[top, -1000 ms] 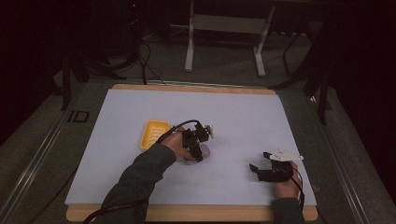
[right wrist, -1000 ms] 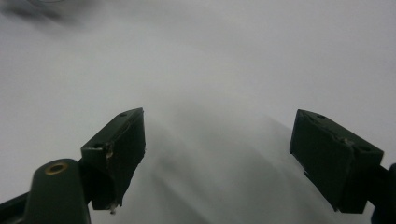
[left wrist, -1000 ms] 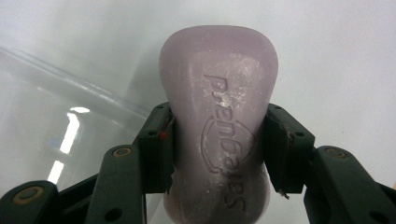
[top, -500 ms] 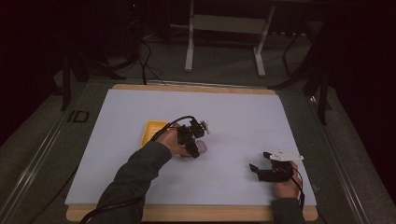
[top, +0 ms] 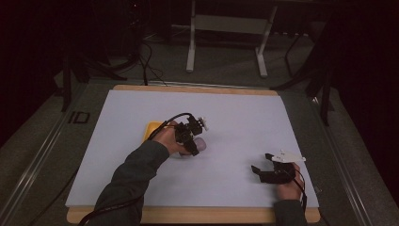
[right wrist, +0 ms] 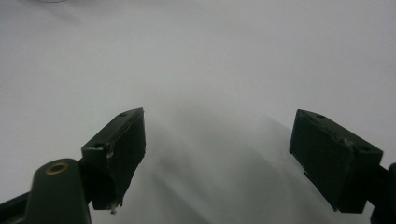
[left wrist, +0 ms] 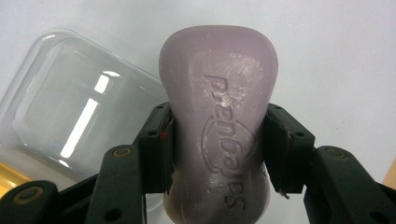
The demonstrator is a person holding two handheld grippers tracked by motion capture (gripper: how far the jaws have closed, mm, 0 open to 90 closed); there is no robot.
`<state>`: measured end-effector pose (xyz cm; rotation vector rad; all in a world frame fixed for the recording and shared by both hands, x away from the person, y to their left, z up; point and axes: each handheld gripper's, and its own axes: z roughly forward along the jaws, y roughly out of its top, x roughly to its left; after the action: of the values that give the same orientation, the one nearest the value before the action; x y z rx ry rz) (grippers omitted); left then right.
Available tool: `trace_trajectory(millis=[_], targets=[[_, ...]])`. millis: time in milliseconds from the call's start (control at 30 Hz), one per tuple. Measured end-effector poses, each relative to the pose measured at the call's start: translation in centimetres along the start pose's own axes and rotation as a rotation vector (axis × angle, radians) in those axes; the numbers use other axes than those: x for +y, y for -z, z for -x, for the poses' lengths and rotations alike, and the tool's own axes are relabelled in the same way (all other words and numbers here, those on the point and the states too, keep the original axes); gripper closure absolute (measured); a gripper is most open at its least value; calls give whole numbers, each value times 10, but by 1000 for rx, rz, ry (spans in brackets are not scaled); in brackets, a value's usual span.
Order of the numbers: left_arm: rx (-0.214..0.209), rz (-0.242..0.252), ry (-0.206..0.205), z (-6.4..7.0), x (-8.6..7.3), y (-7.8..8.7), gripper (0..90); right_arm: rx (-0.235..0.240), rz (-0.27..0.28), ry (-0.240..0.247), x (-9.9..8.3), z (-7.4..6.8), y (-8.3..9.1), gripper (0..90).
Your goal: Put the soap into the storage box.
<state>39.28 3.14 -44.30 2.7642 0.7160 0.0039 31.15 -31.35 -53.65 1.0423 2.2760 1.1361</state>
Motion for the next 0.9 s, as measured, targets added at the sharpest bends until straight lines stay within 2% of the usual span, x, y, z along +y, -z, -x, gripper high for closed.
trace_trajectory(millis=[100, 600, 900], targets=[[-1, 8, 13, -1, 0, 2, 500, 0, 0, 0, 0, 0, 0, 182], [12, 29, 23, -7, -4, 15, 500, 0, 0, 3, 0, 0, 0, 182], [15, 52, 49, -13, -10, 24, 500, 0, 0, 2, 0, 0, 0, 182]])
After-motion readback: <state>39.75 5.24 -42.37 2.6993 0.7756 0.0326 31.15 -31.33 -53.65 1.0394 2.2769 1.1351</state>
